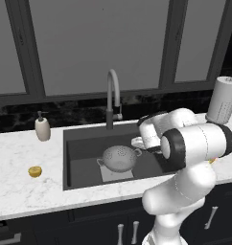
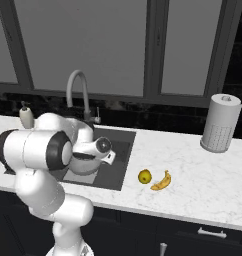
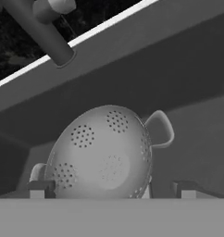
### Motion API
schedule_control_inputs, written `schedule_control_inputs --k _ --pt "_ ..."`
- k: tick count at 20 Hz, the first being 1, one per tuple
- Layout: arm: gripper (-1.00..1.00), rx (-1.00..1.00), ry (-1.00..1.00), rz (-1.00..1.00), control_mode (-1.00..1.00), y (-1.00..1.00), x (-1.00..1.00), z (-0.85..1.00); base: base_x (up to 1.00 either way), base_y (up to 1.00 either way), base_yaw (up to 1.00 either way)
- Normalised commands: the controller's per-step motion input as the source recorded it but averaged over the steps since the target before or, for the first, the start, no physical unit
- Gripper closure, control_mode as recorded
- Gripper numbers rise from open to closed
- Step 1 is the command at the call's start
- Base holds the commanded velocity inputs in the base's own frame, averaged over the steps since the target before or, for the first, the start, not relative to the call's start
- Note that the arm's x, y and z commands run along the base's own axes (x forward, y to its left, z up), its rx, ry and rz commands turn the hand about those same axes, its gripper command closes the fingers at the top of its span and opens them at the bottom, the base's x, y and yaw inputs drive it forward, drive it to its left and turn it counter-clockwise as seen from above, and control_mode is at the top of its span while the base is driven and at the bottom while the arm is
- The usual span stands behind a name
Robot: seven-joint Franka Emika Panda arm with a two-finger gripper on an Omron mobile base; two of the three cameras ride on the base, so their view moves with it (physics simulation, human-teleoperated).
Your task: Put the colander in the sink, put the kiwi, pear, banana in the colander, and turn on the sink faucet and pour water over the colander.
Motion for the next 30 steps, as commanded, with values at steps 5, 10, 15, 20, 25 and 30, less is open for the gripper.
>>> schedule_control_inputs --k 5,10,15,20,25,30 --pt "-1.0 -0.07 0.13 0.01 -1.0 -0.02 0.0 1.0 0.0 0.0 0.0" --pt "-1.0 -0.07 0.12 0.03 -1.0 -0.18 -0.05 0.93 0.0 0.0 0.0" --pt "-1.0 -0.06 0.06 0.03 -1.0 -0.32 -0.16 0.77 0.0 0.0 0.0" --pt "-1.0 -0.1 0.02 0.01 -1.0 -0.23 -0.53 0.59 0.0 0.0 0.0" --pt "-1.0 -0.05 -0.12 0.0 -1.0 -0.12 -0.99 0.1 0.0 0.0 0.0" --pt "-1.0 0.0 -0.27 0.0 -1.0 0.12 -0.99 0.12 0.0 0.0 0.0"
